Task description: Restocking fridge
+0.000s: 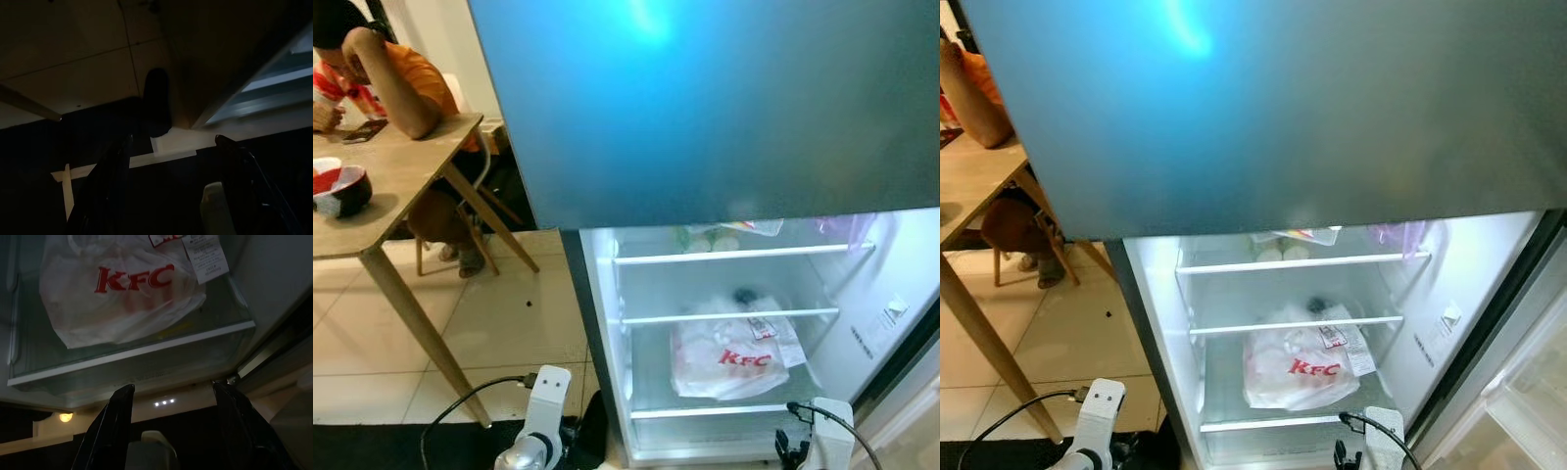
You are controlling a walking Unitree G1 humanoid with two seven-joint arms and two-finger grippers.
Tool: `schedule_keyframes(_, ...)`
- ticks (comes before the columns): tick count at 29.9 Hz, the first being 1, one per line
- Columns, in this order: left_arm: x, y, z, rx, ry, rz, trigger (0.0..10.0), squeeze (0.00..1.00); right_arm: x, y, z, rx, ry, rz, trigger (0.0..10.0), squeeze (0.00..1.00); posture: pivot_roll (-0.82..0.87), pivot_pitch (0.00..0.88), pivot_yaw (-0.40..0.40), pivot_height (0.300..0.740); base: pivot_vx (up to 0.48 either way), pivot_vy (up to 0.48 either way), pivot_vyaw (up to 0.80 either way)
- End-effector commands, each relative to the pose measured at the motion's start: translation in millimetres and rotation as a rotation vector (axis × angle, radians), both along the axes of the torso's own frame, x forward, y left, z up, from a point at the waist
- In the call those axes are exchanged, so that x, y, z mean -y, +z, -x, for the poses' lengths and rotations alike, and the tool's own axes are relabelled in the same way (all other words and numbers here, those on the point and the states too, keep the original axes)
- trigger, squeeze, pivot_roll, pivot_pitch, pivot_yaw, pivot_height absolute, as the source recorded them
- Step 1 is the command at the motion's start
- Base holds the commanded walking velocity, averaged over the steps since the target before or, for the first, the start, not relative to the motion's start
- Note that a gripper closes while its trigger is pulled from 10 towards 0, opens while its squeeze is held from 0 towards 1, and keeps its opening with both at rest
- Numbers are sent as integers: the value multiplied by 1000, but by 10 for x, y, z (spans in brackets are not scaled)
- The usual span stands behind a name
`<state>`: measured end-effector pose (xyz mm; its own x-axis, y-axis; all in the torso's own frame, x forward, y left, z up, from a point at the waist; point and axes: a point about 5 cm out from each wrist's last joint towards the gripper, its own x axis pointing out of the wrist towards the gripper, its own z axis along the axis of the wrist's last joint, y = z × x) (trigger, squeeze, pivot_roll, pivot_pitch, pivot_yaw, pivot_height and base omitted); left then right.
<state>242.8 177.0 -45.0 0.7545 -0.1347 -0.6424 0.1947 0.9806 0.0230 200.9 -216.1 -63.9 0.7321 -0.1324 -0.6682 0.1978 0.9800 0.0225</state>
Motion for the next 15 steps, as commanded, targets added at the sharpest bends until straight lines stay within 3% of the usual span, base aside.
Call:
schedule_keyframes(1, -4, -16, 18, -8, 5, -1, 10000, 0, -28, 16, -27, 17, 10, 3, 10000, 0, -91, 18, 33, 659, 0, 0, 0)
schedule_keyframes(15, 30, 43, -57, 25, -13, 3, 10000, 0, -19, 23, -29, 28, -6, 4, 10000, 0, -90, 19, 35, 659, 0, 0, 0)
